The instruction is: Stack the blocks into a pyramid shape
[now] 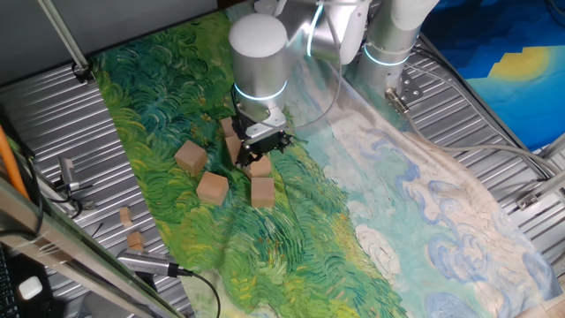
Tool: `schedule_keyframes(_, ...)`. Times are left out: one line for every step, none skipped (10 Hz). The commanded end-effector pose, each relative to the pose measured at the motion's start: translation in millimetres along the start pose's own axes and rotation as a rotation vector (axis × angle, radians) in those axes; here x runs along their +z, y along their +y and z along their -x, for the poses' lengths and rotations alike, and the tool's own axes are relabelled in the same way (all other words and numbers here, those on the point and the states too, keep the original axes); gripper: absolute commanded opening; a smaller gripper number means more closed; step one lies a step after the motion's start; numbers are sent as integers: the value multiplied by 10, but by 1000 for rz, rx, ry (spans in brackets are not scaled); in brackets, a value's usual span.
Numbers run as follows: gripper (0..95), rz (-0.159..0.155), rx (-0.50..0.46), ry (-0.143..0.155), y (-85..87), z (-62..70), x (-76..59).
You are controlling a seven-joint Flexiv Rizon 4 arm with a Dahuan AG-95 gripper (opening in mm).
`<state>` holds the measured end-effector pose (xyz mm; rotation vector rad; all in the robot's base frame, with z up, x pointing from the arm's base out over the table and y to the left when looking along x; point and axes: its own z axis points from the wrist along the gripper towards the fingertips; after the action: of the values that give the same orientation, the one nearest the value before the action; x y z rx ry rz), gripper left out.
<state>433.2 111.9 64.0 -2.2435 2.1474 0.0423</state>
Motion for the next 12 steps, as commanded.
schedule_keyframes(760,1,-1,1,-12,-17,19)
schedule_keyframes(760,1,-3,-1,-16,-28,29)
schedule_keyframes(760,1,-5,0,-18,-36,45)
schedule_keyframes(760,-1,-4,-1,-29,-40,69)
schedule_keyframes(760,-3,-2,-1,-40,-41,83)
schedule_keyframes(760,-4,-3,1,-58,-46,91)
schedule_keyframes(760,-4,-4,2,-76,-51,94)
schedule_keyframes(760,-4,-5,3,-97,-57,92)
schedule_keyframes(760,-4,-6,3,-100,-56,93)
schedule_keyframes(760,-5,-8,4,-100,-60,112)
schedule_keyframes(760,-7,-7,2,-100,-66,142)
schedule_keyframes(760,-11,-5,0,-100,-70,168)
